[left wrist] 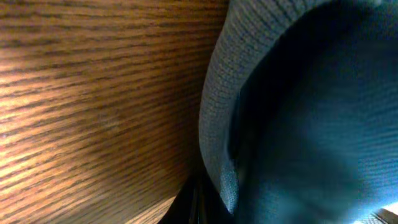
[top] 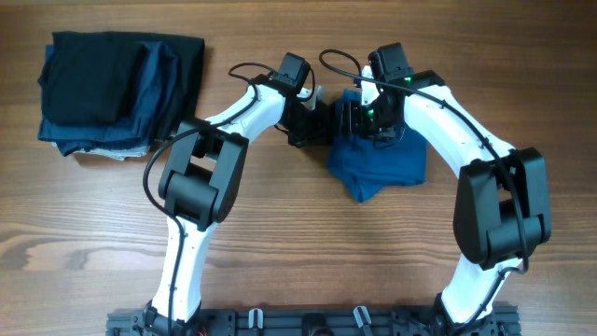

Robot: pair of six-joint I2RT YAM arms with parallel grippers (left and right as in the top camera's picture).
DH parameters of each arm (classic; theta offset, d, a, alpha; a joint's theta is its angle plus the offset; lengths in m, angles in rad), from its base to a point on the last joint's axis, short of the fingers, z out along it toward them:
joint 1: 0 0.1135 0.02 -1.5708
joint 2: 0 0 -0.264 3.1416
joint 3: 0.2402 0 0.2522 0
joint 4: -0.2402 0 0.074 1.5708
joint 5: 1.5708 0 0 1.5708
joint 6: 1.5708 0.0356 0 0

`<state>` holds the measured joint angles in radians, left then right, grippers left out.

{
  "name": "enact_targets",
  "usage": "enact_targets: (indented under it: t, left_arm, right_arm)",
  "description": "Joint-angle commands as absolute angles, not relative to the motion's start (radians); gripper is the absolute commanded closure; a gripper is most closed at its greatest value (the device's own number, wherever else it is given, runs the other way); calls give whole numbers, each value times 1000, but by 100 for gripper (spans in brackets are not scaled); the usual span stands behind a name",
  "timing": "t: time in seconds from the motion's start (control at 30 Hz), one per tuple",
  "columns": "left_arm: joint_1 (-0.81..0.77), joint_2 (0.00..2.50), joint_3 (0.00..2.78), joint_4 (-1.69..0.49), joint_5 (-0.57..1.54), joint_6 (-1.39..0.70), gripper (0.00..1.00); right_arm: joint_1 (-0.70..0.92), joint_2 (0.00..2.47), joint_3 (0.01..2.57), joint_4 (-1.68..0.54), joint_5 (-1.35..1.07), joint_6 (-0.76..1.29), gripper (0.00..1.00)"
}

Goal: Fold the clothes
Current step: 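Hold the bundle with both grippers and lift it slightly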

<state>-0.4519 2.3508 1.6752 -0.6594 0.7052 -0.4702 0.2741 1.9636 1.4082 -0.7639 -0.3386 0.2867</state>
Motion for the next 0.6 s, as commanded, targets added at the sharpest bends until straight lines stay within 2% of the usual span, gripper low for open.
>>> enact_targets:
  t: [0.0,0.2,0.43,0.47,0.5,0.53,0.57]
  left_arm:
    - [-464,2433,1636,-700,521,-466,96]
    - [-426,2408,1639,-700,456,-426,96]
    - [-336,2251,1644,-701,444,-426,96]
    - [-331,2220,1644,-703,444,-425,96]
    - [-329,2192,1644,-704,447,-415,96]
    - [-331,2158,1644,-709,458,-377,96]
    - [-337,2135,1644,-714,464,-347,95]
  right_arm:
    - [279,1978,1398,-760,-387,247,27]
    - [251,1954,1413,-763,-406,192,28]
    - [140,1813,1456,-798,-498,130,31]
    - [118,1789,1456,-805,-498,130,37]
    - [101,1774,1456,-811,-498,130,50]
    - [70,1752,1456,-823,-498,130,74]
    - [46,1740,1456,-831,-498,130,88]
